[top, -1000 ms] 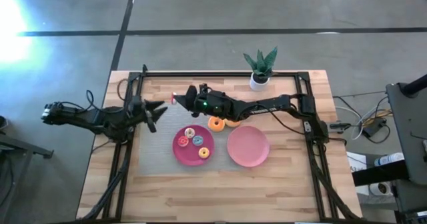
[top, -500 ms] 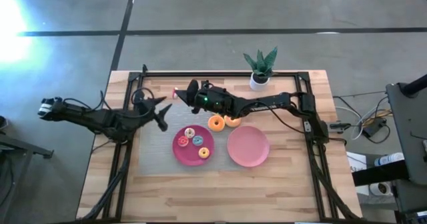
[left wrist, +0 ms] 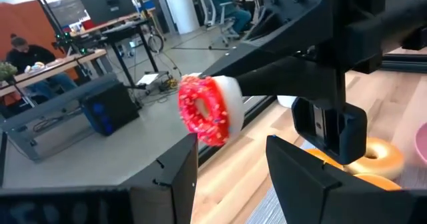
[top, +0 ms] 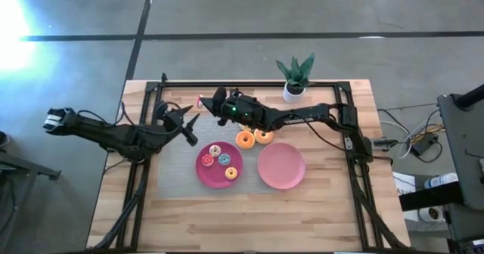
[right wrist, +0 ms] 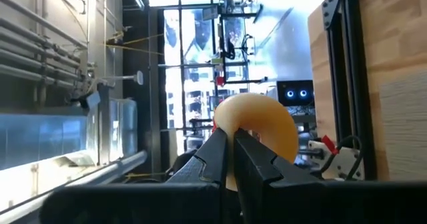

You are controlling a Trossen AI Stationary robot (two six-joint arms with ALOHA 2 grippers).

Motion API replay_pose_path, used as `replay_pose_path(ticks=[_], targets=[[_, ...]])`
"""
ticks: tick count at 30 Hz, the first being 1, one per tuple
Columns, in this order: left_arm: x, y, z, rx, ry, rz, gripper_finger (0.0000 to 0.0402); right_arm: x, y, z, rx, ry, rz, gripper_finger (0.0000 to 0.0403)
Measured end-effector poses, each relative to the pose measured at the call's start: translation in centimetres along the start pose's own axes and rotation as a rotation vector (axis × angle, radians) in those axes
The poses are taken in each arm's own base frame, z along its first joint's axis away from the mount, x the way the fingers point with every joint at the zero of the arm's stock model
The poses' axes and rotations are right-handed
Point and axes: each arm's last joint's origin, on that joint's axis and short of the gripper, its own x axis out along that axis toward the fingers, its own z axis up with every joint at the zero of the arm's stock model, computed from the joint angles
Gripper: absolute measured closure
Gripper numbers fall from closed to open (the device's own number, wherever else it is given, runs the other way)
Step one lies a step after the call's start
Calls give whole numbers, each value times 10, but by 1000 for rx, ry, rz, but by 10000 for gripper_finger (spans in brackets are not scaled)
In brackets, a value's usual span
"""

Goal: Pick & Place donuts
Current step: Put the small pink donut on the dark pink plate

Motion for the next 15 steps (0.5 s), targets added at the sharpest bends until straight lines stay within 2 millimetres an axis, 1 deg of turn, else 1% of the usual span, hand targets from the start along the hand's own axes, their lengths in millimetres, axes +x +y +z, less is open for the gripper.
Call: replay_pose_path(ticks=[6,15], targets=[[8,-10,-1,29,0,11,250,0,2,-1,0,2,5,390],[12,-11,4,24,-4,125,250,-2,1,-11,5,26,-1,390]])
